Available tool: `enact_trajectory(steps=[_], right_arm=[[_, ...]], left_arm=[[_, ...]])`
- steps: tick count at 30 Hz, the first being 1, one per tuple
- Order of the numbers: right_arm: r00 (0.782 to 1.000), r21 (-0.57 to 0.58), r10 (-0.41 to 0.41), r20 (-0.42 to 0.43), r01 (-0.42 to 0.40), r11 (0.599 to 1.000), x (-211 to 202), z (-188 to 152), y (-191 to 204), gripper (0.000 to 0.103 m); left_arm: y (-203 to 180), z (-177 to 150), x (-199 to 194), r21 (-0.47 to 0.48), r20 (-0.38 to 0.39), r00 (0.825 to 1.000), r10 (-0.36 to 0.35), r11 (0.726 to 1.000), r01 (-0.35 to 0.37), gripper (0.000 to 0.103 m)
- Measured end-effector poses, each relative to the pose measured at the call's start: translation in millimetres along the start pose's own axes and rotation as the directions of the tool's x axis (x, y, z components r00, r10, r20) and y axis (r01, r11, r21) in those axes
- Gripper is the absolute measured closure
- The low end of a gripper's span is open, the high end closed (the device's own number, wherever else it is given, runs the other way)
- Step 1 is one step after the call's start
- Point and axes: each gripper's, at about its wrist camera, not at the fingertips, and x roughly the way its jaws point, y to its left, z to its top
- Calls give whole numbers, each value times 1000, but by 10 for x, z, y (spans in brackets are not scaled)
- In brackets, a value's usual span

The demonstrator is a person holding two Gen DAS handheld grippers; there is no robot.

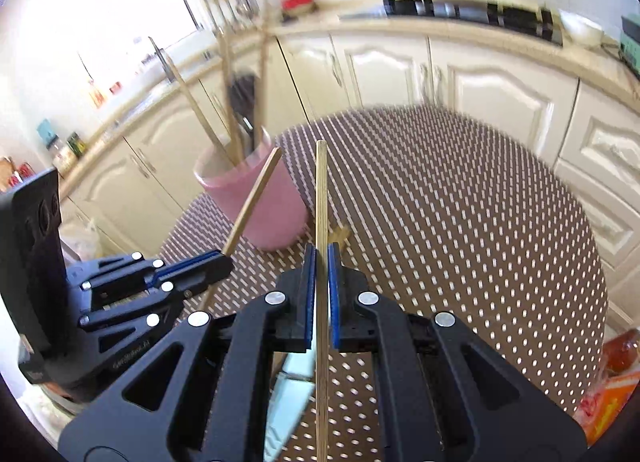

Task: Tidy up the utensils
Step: 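Lift both chopsticks up above the pink cup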

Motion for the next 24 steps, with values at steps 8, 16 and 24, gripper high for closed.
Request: enact_trajectory(steps=[8,16,24], right_arm=[[954,-50,13,300,2,999,-452,331,422,97],[871,-95,52,488,-6,995,-391,623,567,97],[797,-139,100,595,-20,990,-173,861,801,97]], left_arm=[[31,235,-583,-16,344,939,-25,999,33,98],[217,476,-825,-99,565,825,17,994,47,98],[451,628,-870,-156,689,719,88,987,28,98]])
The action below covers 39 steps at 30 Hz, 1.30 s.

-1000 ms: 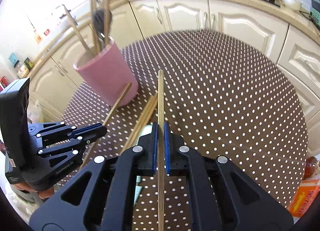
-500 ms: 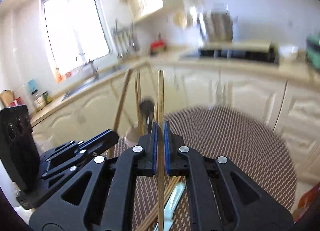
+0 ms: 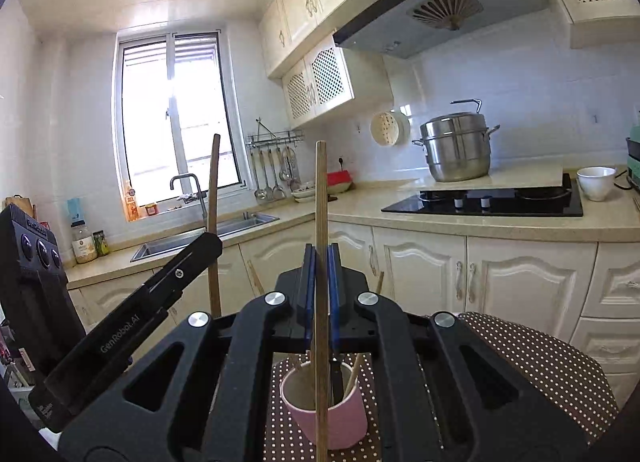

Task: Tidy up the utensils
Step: 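Lift both chopsticks up above the pink cup, then lower both chopsticks into the pink cup and open both grippers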

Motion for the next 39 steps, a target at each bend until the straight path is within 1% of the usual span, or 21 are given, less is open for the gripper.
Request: enact_trajectory(steps=[4,9,16,20,23,28,33,36,39], right_arm=[[998,10,8,61,-9,1000,146,29,-10,97],[996,26,12,94,-14,1000,343,68,-66,96],[993,38,16,117,-20,999,544,-29,-133,97],[991,28,15,130,-19,999,622,-77,-129,96],[991,31,15,134,-20,999,674,-96,-135,96],[990,20,17,141,-20,1000,720,-110,-132,96],[991,5,20,132,-21,1000,777,-150,-88,96],[993,-7,17,117,-17,1000,807,-197,-50,96],[995,-10,12,96,-11,1000,792,-258,-36,96]], left_arm=[[149,48,89,-30,50,999,17,999,-15,98],[239,37,201,-38,96,994,46,998,-43,98],[318,-93,426,-37,105,991,79,996,-75,98],[353,-224,523,-13,87,991,105,994,-104,98],[403,-328,554,-4,56,992,112,994,-112,98],[449,-447,480,15,22,991,130,991,-131,98],[430,-566,352,64,-11,990,140,988,-139,97],[488,-584,312,52,-47,988,150,988,-148,97],[532,-567,261,38,-63,987,145,989,-143,97]])
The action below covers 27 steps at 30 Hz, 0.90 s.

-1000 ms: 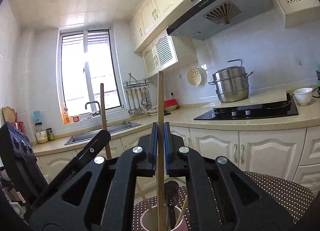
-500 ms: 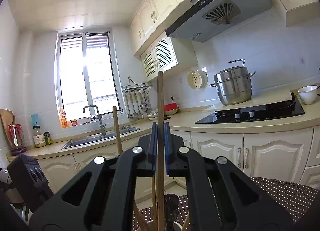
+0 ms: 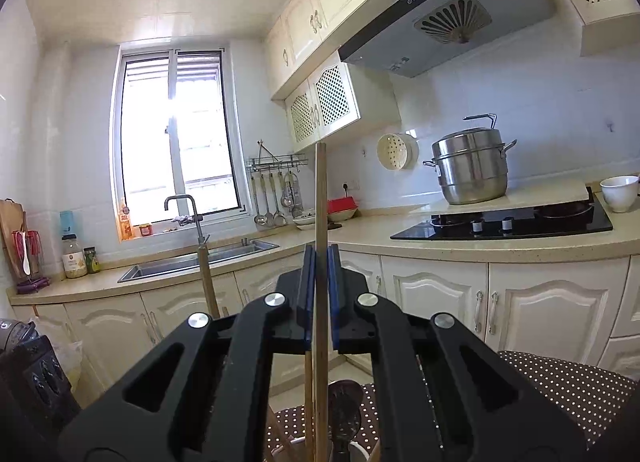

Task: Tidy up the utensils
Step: 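Lower both chopsticks into the pink cup and open both grippers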

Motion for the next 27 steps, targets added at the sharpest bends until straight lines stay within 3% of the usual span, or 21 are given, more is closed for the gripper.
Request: enact_trajectory(steps=[2,3,4,8,12,17,27], right_arm=[[1000,-2,-6,-11,6,1000,-26,-29,6,96],[1000,-3,-10,-18,10,1000,-52,-42,4,96],[1000,-1,-12,-22,12,1000,-83,-52,1,96],[999,-7,-22,-38,21,1000,-194,-65,4,96],[998,-11,-29,-52,28,1000,-289,-52,16,96],[997,-15,-30,-76,29,999,-382,-69,58,96],[985,-22,-32,-168,29,999,-451,-288,128,96]], left_arm=[[21,9,-19,-15,-16,1000,-16,1000,16,96],[29,18,-26,-19,-29,999,-19,1000,19,91],[28,24,-32,-18,-35,999,-19,1000,18,79],[76,51,-126,-36,-38,999,-10,999,8,68],[114,113,-221,-28,-67,997,50,998,-52,54],[126,174,-322,32,-103,982,159,987,-156,51],[96,231,-439,92,-164,963,214,975,-201,49]])
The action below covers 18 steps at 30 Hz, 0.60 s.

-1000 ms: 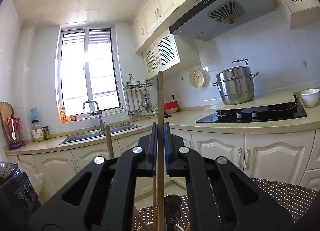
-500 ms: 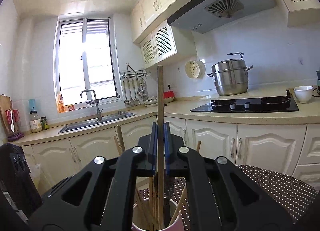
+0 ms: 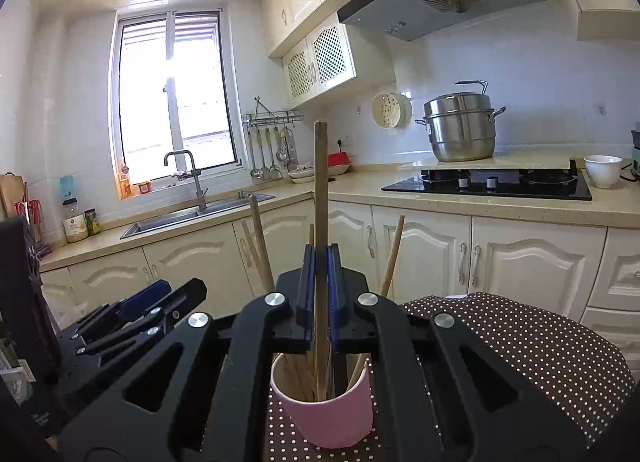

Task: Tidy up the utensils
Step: 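Lower both chopsticks into the pink cup and open both grippers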

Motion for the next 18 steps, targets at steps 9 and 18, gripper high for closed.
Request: enact_trajectory(steps=[9,18], right_arm=[[997,-7,-11,-77,11,1000,4,-229,27,96],[997,5,-20,-78,20,1000,-115,-173,63,95]], left_arm=[[-30,-5,-105,35,-23,999,23,999,-22,48],[-31,67,-234,51,-16,999,31,998,-30,40]])
